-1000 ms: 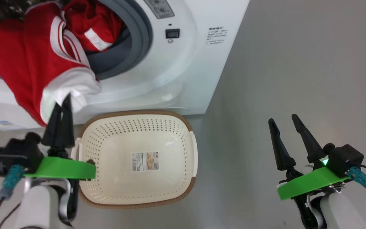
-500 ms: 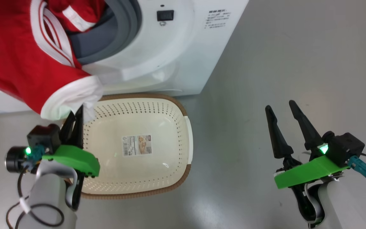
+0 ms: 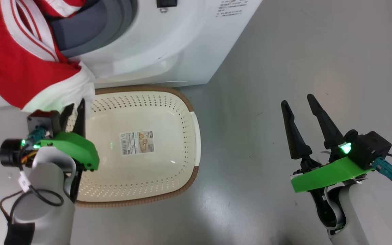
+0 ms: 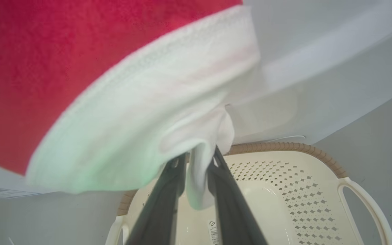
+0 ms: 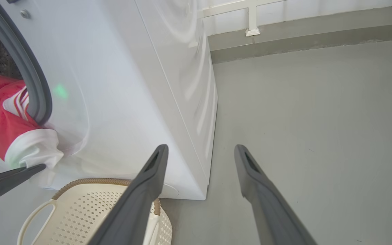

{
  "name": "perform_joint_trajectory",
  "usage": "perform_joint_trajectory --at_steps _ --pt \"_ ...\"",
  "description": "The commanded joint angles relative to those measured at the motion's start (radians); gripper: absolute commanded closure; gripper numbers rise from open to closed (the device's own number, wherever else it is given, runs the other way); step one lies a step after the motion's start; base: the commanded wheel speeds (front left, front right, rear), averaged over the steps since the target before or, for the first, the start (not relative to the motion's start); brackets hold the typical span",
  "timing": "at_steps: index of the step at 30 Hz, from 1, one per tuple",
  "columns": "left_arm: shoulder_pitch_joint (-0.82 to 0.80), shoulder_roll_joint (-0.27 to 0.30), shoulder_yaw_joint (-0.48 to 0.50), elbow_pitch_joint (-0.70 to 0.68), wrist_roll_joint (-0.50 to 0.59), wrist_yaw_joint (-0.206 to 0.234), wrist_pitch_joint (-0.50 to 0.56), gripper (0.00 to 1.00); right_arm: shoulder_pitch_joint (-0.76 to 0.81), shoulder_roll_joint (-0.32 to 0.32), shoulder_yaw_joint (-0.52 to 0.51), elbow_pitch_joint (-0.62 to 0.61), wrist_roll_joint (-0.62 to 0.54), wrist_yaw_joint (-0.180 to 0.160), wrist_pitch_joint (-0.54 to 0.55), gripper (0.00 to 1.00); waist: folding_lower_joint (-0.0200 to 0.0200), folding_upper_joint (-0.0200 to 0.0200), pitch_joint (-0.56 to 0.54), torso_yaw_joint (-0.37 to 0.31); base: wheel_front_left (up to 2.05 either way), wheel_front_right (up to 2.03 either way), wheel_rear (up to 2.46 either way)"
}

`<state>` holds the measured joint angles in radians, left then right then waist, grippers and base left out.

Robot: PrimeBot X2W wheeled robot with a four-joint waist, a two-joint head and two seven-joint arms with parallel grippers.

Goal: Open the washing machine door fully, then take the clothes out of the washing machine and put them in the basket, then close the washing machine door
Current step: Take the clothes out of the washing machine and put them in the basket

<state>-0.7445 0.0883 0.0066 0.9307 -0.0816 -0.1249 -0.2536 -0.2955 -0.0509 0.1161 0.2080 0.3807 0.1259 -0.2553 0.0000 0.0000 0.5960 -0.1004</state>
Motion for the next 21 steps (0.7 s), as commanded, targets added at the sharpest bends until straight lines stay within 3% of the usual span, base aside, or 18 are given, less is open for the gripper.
perform_joint_trajectory --at_steps 1,2,5,21 --pt "-0.009 0.042 0.028 -0.005 -0.009 -0.005 -0.008 0.66 0.001 0.001 0.027 -0.025 0.019 0.005 -0.006 0.0 0.0 0.0 0.004 -0.004 0.0 0.0 0.0" --pt "-0.014 0.044 0.029 0.0 -0.011 -0.005 -0.008 0.59 0.0 0.001 0.028 -0.024 0.018 0.005 -0.006 0.0 0.0 0.0 0.004 -0.005 0.0 0.0 0.0" --pt "-0.024 0.046 0.03 0.012 -0.013 -0.005 -0.008 0.0 0.0 0.001 0.027 -0.023 0.017 0.005 -0.006 0.0 0.0 0.0 0.004 -0.006 0.0 0.0 0.0" --pt "0.03 0.029 0.027 -0.072 -0.066 -0.006 -0.008 0.0 0.003 0.001 0.013 -0.016 0.003 0.005 -0.006 0.0 0.0 0.0 -0.022 0.024 0.0 0.0 0.0"
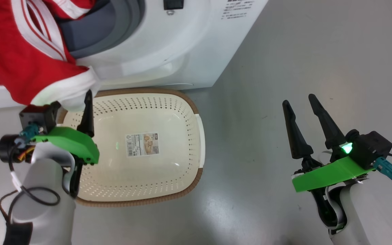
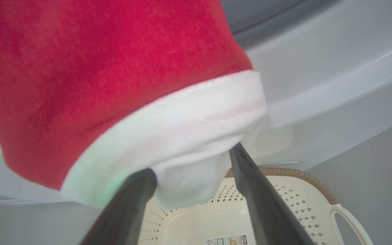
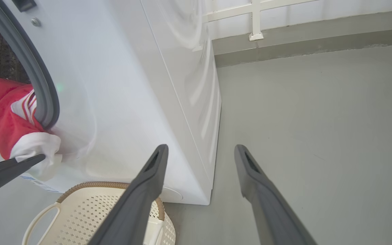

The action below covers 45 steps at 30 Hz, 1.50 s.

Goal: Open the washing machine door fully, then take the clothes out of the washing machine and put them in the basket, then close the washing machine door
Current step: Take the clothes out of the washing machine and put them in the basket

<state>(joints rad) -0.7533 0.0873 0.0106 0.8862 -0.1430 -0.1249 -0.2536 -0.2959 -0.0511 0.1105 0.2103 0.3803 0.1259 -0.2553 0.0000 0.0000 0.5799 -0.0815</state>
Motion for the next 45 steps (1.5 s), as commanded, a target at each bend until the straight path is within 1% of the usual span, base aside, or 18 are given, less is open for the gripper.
perform_joint_trajectory --at_steps 1,7,14,23,30,35,45 --pt "0.047 0.028 0.024 -0.042 -0.008 -0.006 -0.008 0.0 0.004 0.001 0.018 -0.018 0.002 0.005 -0.006 0.0 0.0 0.0 -0.008 0.008 0.0 0.0 0.0" --pt "0.097 0.021 0.04 -0.125 -0.015 -0.006 -0.008 0.0 0.008 0.001 0.011 -0.017 -0.006 0.005 -0.006 0.0 0.0 0.0 -0.017 0.023 0.0 0.0 0.0" --pt "0.196 0.005 0.081 -0.277 -0.028 -0.006 -0.008 0.0 0.017 0.001 -0.001 -0.013 -0.015 0.005 -0.006 0.0 0.0 0.0 -0.036 0.044 0.0 0.0 0.0" --pt "0.317 -0.008 0.085 -0.459 -0.025 -0.006 -0.008 0.0 0.029 0.001 -0.01 -0.01 -0.026 0.005 -0.006 0.0 0.0 0.0 -0.056 0.068 0.0 0.0 0.0" --pt "0.424 -0.018 0.105 -0.609 -0.018 -0.006 -0.008 0.0 0.035 0.001 -0.01 -0.005 -0.03 0.005 -0.006 0.0 0.0 0.0 -0.07 0.07 0.0 0.0 0.0" --pt "0.453 -0.024 0.108 -0.649 -0.014 -0.006 -0.008 0.0 0.04 0.001 -0.011 -0.005 -0.031 0.005 -0.006 0.0 0.0 0.0 -0.078 0.071 0.0 0.0 0.0" --pt "0.434 -0.029 0.101 -0.634 -0.011 -0.006 -0.008 0.0 0.047 0.001 -0.009 -0.005 -0.029 0.005 -0.006 0.0 0.0 0.0 -0.085 0.068 0.0 0.0 0.0"
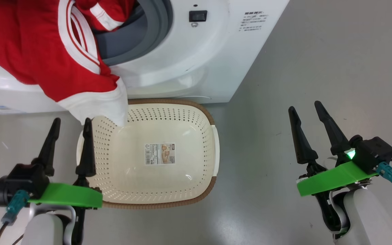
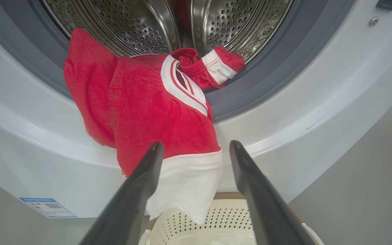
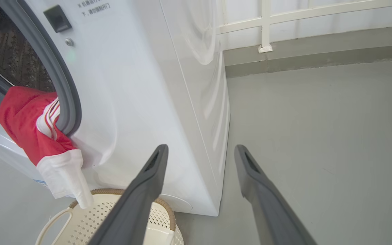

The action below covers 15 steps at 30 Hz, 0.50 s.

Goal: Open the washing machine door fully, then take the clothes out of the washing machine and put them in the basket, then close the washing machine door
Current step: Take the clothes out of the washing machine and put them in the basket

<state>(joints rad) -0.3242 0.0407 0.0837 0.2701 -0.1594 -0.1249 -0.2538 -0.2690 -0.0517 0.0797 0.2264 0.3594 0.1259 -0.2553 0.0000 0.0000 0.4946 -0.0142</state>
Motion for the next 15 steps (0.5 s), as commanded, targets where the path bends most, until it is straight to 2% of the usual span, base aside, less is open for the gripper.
perform_joint_trajectory --at_steps 1,10,15 --pt "-0.004 0.021 0.025 -0.014 0.008 -0.006 -0.008 0.0 0.021 0.001 0.022 -0.021 -0.008 0.005 -0.006 0.0 0.0 0.0 0.0 0.001 0.0 0.0 0.0" --pt "-0.13 0.065 0.006 0.063 0.029 -0.006 -0.008 0.0 0.02 0.001 0.027 -0.022 -0.01 0.005 -0.006 0.0 0.0 0.0 0.0 0.005 0.0 0.0 0.0" --pt "-0.265 0.091 -0.013 0.172 0.048 -0.003 0.009 0.0 0.019 0.001 0.028 -0.022 -0.011 0.005 -0.006 0.0 0.0 0.0 0.007 0.006 0.0 0.0 0.0"
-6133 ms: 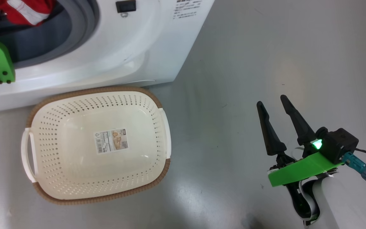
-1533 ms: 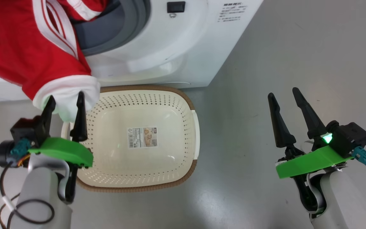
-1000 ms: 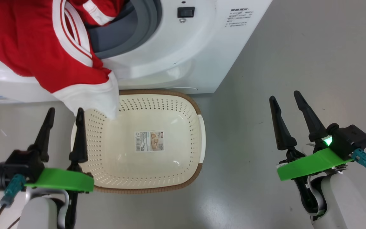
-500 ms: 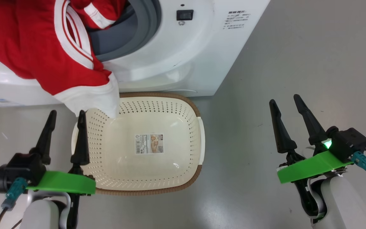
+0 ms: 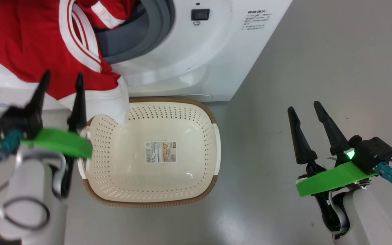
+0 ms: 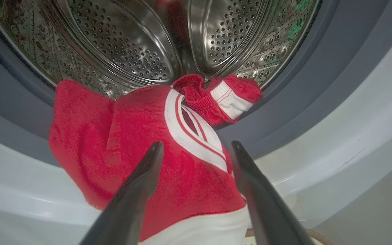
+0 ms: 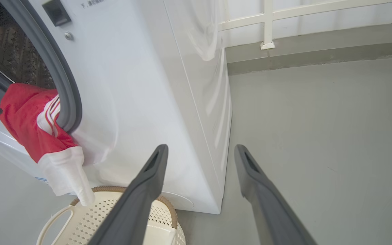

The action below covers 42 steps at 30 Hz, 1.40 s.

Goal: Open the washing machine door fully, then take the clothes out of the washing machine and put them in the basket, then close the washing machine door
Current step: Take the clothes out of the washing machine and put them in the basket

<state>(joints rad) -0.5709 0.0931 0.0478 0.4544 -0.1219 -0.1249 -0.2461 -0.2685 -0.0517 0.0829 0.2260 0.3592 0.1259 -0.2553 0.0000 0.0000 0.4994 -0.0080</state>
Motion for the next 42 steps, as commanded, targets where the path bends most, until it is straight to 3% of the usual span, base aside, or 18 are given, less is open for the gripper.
perform_joint_trajectory --at_steps 1,9,20,37,38,39,42 --pt "-0.052 0.044 0.02 0.011 0.014 0.0 0.014 0.0 0.016 0.001 0.025 -0.022 -0.01 0.005 -0.006 0.0 0.0 0.0 0.006 -0.001 0.0 0.0 0.0" --pt "-0.312 0.076 -0.015 0.235 0.033 0.01 0.138 0.0 -0.005 0.001 0.038 -0.023 0.006 0.005 -0.006 0.0 0.0 0.0 0.032 -0.019 0.0 0.0 0.0" --pt "-0.551 0.099 -0.038 0.489 0.031 0.015 0.199 0.0 -0.022 0.001 0.047 -0.032 0.02 0.005 -0.006 0.0 0.0 0.0 0.071 -0.042 0.0 0.0 0.0" --pt "-0.703 0.134 -0.104 0.76 0.066 0.034 0.204 0.0 -0.04 0.001 0.075 -0.035 0.045 0.005 -0.006 0.0 0.0 0.0 0.094 -0.081 0.0 0.0 0.0" --pt "-0.705 0.136 -0.105 0.767 0.065 0.035 0.199 0.08 -0.039 0.001 0.075 -0.036 0.046 0.005 -0.006 0.0 0.0 0.0 0.094 -0.083 0.0 0.0 0.0" --pt "-0.706 0.137 -0.107 0.774 0.065 0.036 0.195 0.39 -0.039 0.001 0.075 -0.036 0.047 0.005 -0.006 0.0 0.0 0.0 0.094 -0.084 0.0 0.0 0.0" --pt "-0.706 0.14 -0.111 0.79 0.06 0.032 0.177 0.69 -0.038 0.001 0.076 -0.036 0.048 0.005 -0.006 0.0 0.0 0.0 0.092 -0.087 0.0 0.0 0.0"
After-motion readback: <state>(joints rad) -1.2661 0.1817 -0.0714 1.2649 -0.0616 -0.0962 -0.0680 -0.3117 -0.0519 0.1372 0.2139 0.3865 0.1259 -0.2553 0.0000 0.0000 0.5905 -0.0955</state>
